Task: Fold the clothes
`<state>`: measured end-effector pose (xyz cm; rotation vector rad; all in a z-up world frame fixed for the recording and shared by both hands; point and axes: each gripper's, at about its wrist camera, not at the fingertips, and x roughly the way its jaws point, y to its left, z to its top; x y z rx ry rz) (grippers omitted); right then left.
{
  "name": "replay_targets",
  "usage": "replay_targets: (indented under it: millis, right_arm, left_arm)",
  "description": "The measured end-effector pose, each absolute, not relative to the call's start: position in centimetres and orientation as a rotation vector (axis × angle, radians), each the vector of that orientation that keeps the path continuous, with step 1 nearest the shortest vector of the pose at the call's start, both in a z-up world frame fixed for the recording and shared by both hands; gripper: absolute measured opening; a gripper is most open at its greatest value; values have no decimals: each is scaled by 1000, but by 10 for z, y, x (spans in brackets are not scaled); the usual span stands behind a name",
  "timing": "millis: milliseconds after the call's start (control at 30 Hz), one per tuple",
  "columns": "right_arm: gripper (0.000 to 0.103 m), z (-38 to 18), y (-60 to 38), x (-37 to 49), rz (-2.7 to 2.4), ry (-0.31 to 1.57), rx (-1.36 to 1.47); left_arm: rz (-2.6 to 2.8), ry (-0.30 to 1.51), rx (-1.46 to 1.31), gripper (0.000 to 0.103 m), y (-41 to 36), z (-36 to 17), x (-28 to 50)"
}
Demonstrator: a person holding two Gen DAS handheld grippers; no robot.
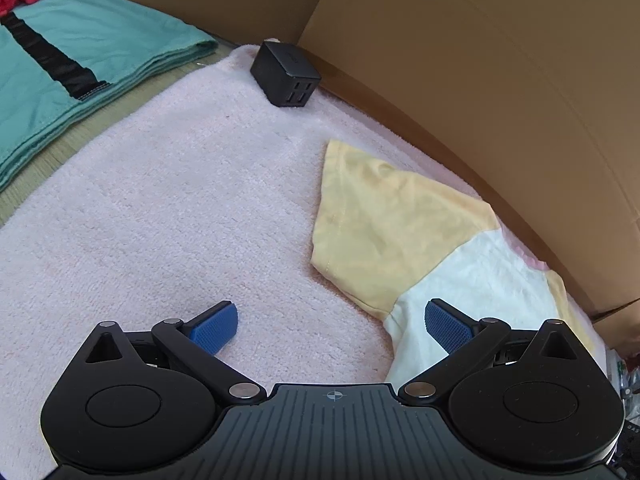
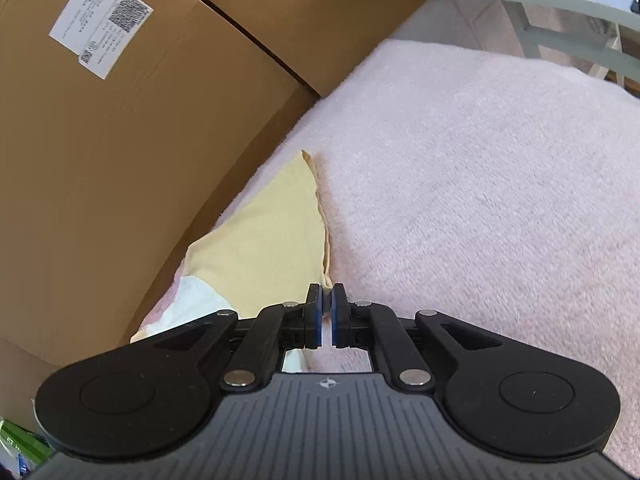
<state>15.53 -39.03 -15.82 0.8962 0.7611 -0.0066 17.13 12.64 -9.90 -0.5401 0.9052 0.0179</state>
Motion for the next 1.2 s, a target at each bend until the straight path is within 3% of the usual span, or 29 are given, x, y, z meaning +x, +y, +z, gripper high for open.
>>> replay_targets:
  millis: [100, 167, 233, 467, 600, 733, 833, 967, 1033, 1133, 1200]
  right_arm:
    - [8, -157, -395, 154, -8, 738, 924]
    - [17, -154, -399, 153, -27, 725, 932]
    - [36, -146, -403, 146, -54, 687, 902]
    - [45, -125, -389, 109, 55, 617, 881]
    - [60, -121, -375, 94, 129, 609, 882]
    - [61, -114, -367, 78, 178, 593, 889]
    - [61, -113, -364, 71, 203, 583, 901]
    - [63, -113, -360, 61, 223, 577, 896]
    - [64, -118, -358, 59, 234, 586, 914]
    - [64, -125, -355, 57, 246, 599, 940]
    - [64, -129, -354, 55, 246, 605, 957]
  left_arm:
    - [14, 907, -581, 103, 136, -99, 170]
    - [20, 908, -613, 103, 146, -99, 168]
    - [26, 910, -648, 103, 156, -99, 167]
    - [-50, 927, -783, 103, 163, -105, 185]
    - [-144, 943, -861, 102, 160, -111, 198]
    - [-218, 974, -898, 85, 155, -120, 208]
    - [-228, 989, -918, 65, 157, -124, 212]
    - [-210, 1001, -954, 53, 163, -132, 212]
    - [-189, 991, -963, 52, 165, -132, 212]
    - [-156, 971, -972, 63, 168, -129, 211]
    - [-122, 963, -958, 63, 168, -125, 210]
